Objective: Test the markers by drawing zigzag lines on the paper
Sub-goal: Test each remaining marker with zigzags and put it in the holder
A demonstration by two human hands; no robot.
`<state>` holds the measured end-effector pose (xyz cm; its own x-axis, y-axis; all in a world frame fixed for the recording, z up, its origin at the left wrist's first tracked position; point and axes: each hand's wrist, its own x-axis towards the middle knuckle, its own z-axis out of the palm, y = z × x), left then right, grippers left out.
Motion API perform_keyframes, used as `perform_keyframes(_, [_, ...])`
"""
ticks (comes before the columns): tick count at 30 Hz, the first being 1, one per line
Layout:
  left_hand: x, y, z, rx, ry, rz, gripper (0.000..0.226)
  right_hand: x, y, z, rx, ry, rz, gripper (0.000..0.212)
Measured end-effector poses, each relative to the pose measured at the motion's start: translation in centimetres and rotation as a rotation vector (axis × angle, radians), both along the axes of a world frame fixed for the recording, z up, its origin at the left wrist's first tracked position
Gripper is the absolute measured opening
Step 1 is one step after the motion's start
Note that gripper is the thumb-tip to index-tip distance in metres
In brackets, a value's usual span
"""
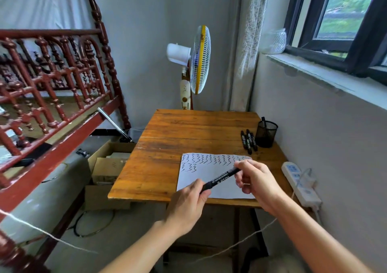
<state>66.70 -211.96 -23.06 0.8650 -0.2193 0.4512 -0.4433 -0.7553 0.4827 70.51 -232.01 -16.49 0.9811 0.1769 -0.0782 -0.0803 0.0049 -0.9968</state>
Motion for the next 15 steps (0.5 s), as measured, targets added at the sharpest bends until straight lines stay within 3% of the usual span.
perform_keyframes(3, [-1.6, 0.1, 0.4, 0.022, -0.037, -0.058, 0.032, -1.6, 1.5, -0.5, -0.019, 0.056, 0.008, 0.030])
perform_keyframes(7, [-2.8, 0.2, 1.5, -0.139, 0.073, -0.113, 0.044, -2.5, 2.4, -0.2, 0.008, 0.069, 0.048, 0.021])
perform_keyframes(11, [-3.7, -0.3, 3.2, -0.426, 0.330, -0.172, 0.040, -2.7, 2.8, -0.2, 0.058, 0.068, 0.064, 0.014])
perform_keyframes(15, [-3.8, -1.1, 4.4, -0.695, 0.597, -0.299, 0.049, -2.1, 2.6, -0.5, 0.176, 0.090, 0.049, 0.028])
